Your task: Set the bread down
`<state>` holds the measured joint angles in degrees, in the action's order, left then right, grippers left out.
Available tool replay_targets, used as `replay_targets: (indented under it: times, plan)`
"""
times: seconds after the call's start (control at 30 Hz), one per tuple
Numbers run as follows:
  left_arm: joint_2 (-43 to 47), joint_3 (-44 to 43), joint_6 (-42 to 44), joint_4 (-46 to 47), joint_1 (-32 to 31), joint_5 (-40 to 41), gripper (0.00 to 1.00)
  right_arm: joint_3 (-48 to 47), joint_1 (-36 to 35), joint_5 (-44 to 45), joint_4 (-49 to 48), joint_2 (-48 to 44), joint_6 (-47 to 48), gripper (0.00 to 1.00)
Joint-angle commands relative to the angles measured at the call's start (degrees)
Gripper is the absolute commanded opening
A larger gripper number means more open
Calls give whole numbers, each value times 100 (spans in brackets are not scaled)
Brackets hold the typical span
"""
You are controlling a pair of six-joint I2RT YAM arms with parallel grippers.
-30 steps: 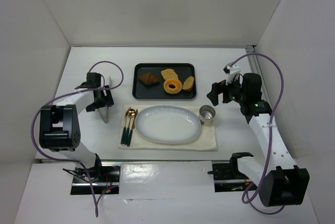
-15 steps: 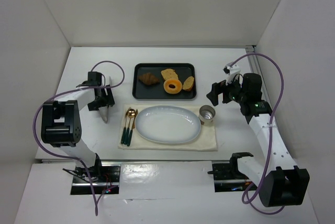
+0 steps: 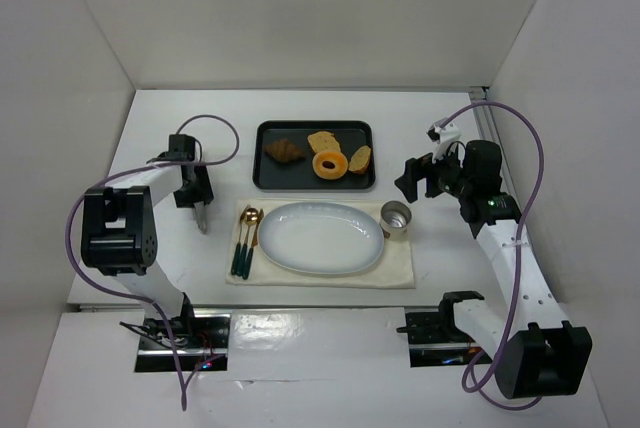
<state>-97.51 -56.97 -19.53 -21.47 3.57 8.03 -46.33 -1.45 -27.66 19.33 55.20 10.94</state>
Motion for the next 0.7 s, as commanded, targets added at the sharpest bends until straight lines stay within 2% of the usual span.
replay_targets:
  times: [0.0, 0.13, 0.2, 0.53, 0.67]
  plan:
    - [-92, -86, 19, -76, 29, -153, 58, 10, 14, -55, -17, -132, 13, 100]
    - [224, -33, -42, -76, 29, -354, 33, 10, 14, -55, -17, -132, 13, 100]
    - [469, -33, -104, -76, 29, -443, 27, 10, 14, -55, -17, -132, 13, 100]
    - [1700, -86, -403, -128, -234, -1198, 26, 10, 14, -55, -17, -132, 13, 100]
    - [2200, -86, -403, -251, -533, -1383, 32, 10, 14, -55, -17, -132, 13, 100]
